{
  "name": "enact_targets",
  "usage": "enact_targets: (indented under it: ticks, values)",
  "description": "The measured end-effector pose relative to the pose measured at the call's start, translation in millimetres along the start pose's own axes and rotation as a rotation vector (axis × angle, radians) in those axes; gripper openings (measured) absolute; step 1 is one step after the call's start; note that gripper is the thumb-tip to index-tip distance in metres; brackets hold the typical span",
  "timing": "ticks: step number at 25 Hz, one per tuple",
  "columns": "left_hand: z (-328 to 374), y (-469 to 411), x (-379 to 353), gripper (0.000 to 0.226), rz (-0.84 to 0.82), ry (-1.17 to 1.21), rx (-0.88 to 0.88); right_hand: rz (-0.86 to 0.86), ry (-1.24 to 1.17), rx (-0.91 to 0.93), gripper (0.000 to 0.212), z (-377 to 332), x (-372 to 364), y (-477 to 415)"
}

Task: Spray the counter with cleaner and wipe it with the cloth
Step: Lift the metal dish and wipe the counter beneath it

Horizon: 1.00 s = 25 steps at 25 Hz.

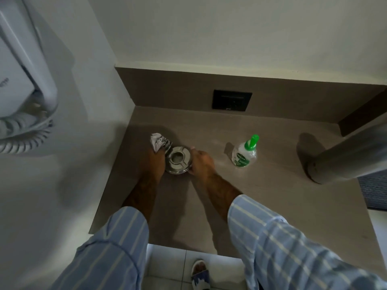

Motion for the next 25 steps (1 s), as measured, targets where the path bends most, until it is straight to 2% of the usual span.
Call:
enact_targets:
  ticks: [3,6,8,11,13,15,17,18,21,22,23,25]
  values:
    - [6.4,8.4,-10.5,0.050,-0.081,0.183,0.086,-0.159,-0.477,-0.146,0.030,-0.1,-11.4,13.0]
    - [28.3,25.3,-19.4,0.066,-0.147,0.156,0.119,-0.373,-0.690,-0.146,0.048,-7.8,-29.8,30.6]
    - [43.1,43.4,-23.2,0.070,-0.148,0.087,0.025,-0.351,-0.791,-0.095,0.052,-18.2,-34.1,29.7]
    - [40.1,82.3,-24.7,0.035,-0.214,0.229,-0.299,-0.394,-0.964,-0.066,0.065,-36.3,-18.4,20.0]
    - [19.5,96.9,-15.1,0.035,-0.204,0.183,-0.378,-0.406,-0.992,-0.092,0.072,-37.3,-9.8,20.5]
    - [14.7,83.0,-9.1,0.035,-0.176,0.264,-0.138,-0.458,-0.904,-0.075,0.070,-30.0,-24.7,31.9]
    - [33.3,73.3,-9.9,0.034,-0.217,0.455,0.100,-0.324,-0.845,-0.051,0.056,-19.0,-41.4,38.3]
    - [46.5,74.0,-9.9,0.033,-0.259,0.502,0.103,-0.268,-0.849,-0.032,0.053,-18.6,-42.2,38.0]
    - [54.1,96.2,-3.4,0.021,-0.283,0.511,0.006,-0.314,-0.806,-0.031,0.062,-47.0,-24.1,38.6]
    - [39.8,98.5,7.5,0.018,-0.227,0.477,-0.009,-0.300,-0.770,-0.044,0.065,-59.0,-13.5,36.9]
    - [24.6,94.5,22.2,0.017,-0.089,0.408,0.004,-0.258,-0.745,-0.041,0.067,-69.4,-3.1,35.1]
    - [-7.8,71.3,59.3,0.029,0.280,0.232,0.051,-0.199,-0.734,0.018,0.071,-92.0,13.9,31.2]
Point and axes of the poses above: each hand's wrist, its own y-axis away from the middle knuckle, its own x-axis out of the back of the hand, z = x × y, the point moved 3 cm from there along -y, towards the middle knuckle, and after that the axes turned 3 degrees about x, right-handed, at the moved point
